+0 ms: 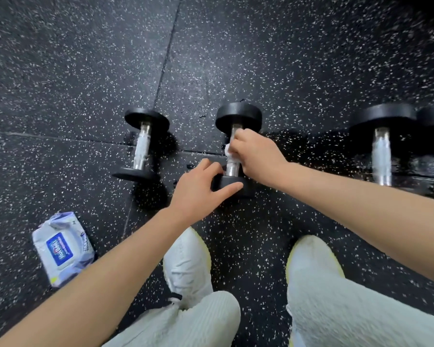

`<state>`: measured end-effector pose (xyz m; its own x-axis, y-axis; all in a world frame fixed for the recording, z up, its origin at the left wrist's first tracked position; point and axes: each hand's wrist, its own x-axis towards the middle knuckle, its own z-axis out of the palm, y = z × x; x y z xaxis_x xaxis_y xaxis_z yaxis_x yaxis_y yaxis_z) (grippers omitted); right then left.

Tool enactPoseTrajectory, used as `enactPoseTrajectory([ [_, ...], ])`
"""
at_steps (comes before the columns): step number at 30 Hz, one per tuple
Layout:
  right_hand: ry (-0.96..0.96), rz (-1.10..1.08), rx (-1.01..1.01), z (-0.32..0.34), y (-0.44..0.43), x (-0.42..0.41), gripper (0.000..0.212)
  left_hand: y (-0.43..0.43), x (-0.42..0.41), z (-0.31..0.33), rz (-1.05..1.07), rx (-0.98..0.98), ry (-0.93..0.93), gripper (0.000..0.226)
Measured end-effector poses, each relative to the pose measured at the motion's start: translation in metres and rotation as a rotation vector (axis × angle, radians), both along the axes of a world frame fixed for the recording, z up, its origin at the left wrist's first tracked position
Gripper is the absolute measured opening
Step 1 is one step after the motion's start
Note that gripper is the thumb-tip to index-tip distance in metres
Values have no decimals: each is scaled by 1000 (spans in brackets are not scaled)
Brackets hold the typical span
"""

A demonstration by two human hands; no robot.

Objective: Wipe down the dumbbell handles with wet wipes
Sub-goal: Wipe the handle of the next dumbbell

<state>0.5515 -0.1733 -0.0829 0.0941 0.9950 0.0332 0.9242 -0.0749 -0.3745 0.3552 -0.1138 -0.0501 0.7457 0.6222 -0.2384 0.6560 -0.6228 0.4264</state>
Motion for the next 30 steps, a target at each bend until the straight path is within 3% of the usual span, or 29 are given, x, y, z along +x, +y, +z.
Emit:
enactPoseTrajectory([
  [6, 109, 204, -53, 4, -16, 9, 15, -1, 1, -7, -10, -4, -76, 44],
  [12, 48, -62, 38, 3, 9, 23, 18, -3, 2, -11, -36, -29, -107, 45],
  [20, 151, 275, -37, 0, -13, 8, 14, 1, -1, -10, -46, -67, -132, 41],
  [27, 152, -48, 84, 1, 10, 13, 14, 1, -2, -12, -69, -34, -156, 39],
  [30, 158, 80, 37, 0, 0, 3, 19, 5, -4, -12, -75, -41, -153, 37],
])
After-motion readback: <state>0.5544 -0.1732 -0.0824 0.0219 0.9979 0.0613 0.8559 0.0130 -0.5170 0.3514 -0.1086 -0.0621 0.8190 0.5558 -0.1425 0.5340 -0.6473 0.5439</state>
